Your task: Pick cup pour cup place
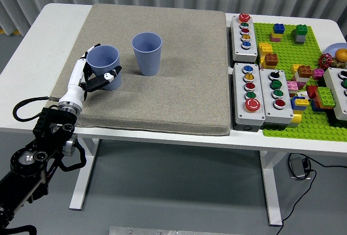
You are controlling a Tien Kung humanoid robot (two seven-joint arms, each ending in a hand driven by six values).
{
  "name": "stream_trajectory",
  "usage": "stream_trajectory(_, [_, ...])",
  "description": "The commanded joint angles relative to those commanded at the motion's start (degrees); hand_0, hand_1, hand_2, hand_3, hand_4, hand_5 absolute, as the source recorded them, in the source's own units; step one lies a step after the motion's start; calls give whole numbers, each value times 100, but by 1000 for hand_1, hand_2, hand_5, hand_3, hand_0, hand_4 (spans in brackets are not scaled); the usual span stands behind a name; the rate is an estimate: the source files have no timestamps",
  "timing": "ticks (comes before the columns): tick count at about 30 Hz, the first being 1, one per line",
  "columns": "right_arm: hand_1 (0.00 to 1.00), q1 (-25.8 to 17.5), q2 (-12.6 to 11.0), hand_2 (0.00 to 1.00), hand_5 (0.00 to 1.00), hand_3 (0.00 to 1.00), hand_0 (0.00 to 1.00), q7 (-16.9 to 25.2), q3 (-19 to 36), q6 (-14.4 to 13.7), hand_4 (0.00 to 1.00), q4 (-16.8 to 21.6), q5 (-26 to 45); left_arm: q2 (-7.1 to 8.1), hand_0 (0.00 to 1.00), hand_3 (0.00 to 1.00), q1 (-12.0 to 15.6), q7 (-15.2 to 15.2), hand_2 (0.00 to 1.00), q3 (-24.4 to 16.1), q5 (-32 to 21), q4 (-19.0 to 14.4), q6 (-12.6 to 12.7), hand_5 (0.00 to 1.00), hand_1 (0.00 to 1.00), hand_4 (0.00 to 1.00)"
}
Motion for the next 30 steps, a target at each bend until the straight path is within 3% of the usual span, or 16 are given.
stream_trajectory(2, [654, -1, 0, 596, 182, 580, 690, 1, 3, 5, 2, 0, 0, -9, 654, 920, 3, -7, 757, 16, -20, 5, 32, 150, 673, 827])
stream_trajectory(3, [654, -1, 0, 596, 181, 580, 690, 1, 4, 6, 2, 0, 0, -11, 646, 789, 3, -9, 720, 19, -24, 6, 37, 161, 664, 821])
stream_trajectory(8, [654, -8, 1, 596, 181, 580, 690, 1, 4, 7, 2, -2, 0, -39, 646, 789, 30, -28, 720, 28, -50, -4, 108, 161, 664, 821])
stream_trajectory(9, [655, -9, 1, 596, 182, 580, 690, 2, 5, 8, 2, -2, 0, -41, 620, 679, 33, -29, 665, 31, -52, -4, 111, 160, 635, 822])
stream_trajectory(14, [655, -3, 0, 596, 182, 580, 690, 1, 8, 8, 2, -2, 0, -69, 620, 679, 34, -96, 665, 68, -126, -7, 319, 160, 635, 822])
stream_trajectory(15, [653, -3, 0, 596, 182, 580, 690, 2, 6, 8, 2, -2, 0, -71, 570, 569, 34, -98, 570, 74, -130, -5, 332, 114, 576, 791])
stream_trajectory(26, [654, -26, -3, 596, 182, 580, 690, 10, 3, 19, 2, -6, 0, -120, 561, 540, 79, -185, 545, 138, -62, -12, 553, 110, 550, 784])
stream_trajectory(27, [654, -29, -3, 596, 181, 580, 690, 11, 3, 21, 2, -7, 0, -125, 516, 521, 90, -201, 523, 144, -51, -19, 586, 98, 517, 769])
stream_trajectory(30, [654, -42, -3, 596, 181, 580, 690, 15, 8, 23, 2, -7, 0, -136, 516, 521, 118, -228, 523, 153, -25, -40, 624, 98, 517, 769])
